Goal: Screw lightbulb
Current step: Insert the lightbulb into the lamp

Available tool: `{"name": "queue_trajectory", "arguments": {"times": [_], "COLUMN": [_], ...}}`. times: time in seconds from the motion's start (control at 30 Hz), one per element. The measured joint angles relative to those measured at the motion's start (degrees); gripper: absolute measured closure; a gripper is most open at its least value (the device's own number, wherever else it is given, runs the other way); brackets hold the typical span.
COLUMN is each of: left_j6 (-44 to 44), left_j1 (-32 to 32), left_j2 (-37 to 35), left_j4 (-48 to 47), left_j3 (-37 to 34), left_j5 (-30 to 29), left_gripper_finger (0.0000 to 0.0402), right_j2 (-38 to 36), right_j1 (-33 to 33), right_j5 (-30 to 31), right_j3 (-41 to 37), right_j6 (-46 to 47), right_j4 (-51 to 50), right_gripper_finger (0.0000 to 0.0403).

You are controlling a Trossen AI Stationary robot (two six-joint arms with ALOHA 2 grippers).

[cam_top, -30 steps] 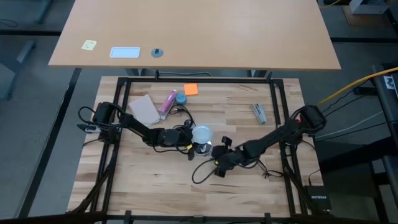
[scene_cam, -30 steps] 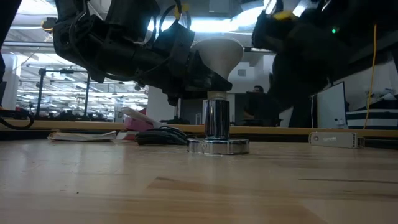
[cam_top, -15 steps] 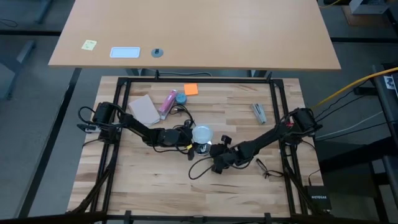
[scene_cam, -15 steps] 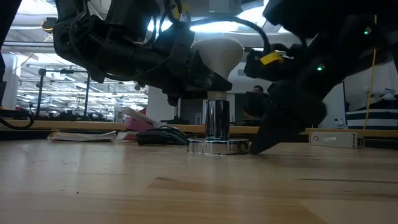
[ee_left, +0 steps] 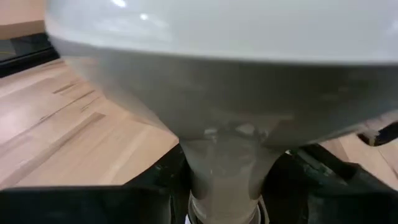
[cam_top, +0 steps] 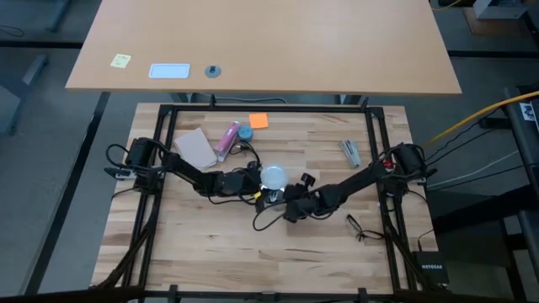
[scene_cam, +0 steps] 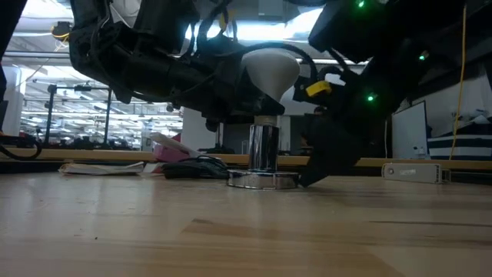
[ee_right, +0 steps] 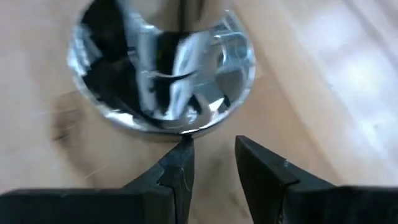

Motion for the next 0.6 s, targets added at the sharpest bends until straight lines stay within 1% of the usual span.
{"name": "queue_trajectory", "arguments": {"times": [0.13,0.4,0.5,0.6], "left_j6": [-0.17,-0.29,-0.26,0.03], "left_j1": [-0.04,-0.12,-0.12,-0.13], "left_j2": [0.00,0.00,0.00,0.00], "left_j4": [0.02,0.00,0.00,0.00], "left_j3": [0.00,0.00,0.00,0.00], "left_j5": [0.68,1.09,1.09,1.09], "left_gripper_finger": [0.0260,0.0260,0.0260,0.0260], "right_j2": [0.00,0.00,-0.76,-3.05], "right_j1": [-2.23,-5.53,-5.49,-4.80], "right_j5": [2.06,1.59,1.00,0.15], "right_j3": [0.00,0.02,0.02,0.00], "right_j6": [-2.85,-9.02,-10.45,-10.53], "right_j4": [0.44,0.49,-0.54,-3.37], "right_gripper_finger": [0.0282,0.0282,0.0282,0.0282]}}
